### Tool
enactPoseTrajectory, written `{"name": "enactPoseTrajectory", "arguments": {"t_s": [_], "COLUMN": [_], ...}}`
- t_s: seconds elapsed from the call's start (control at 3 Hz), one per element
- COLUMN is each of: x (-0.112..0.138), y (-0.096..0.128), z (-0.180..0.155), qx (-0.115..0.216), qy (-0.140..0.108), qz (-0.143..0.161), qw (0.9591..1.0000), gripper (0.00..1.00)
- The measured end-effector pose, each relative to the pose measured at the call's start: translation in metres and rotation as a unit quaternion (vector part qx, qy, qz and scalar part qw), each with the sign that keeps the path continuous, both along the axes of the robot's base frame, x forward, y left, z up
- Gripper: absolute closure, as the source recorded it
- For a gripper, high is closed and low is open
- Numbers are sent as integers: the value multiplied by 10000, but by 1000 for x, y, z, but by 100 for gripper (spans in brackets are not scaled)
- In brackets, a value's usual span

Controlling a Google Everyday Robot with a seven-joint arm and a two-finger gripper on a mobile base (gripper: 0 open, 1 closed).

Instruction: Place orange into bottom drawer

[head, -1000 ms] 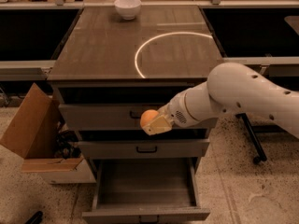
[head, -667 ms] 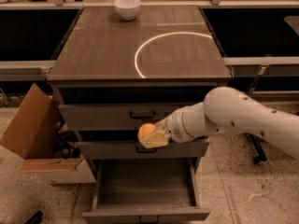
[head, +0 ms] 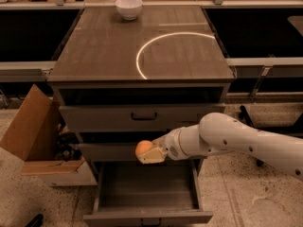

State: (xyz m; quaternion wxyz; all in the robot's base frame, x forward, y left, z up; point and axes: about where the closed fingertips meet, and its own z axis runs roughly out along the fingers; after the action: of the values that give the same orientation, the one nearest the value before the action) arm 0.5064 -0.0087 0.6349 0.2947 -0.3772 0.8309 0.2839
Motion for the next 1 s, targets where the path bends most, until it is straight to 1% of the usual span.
{"name": "enactPoseTrajectory", "arguments": {"t_s": [0.33,0.67,1.0], "x": [9,16,18], "y": [-10,-25,-37], "z": [-29,-78,-123], "qx": [151,503,820], "qy": [-104,35,283], "qz": [-46,-127,-247], "qw": [9998,9986,9959], "gripper": [100,100,100]}}
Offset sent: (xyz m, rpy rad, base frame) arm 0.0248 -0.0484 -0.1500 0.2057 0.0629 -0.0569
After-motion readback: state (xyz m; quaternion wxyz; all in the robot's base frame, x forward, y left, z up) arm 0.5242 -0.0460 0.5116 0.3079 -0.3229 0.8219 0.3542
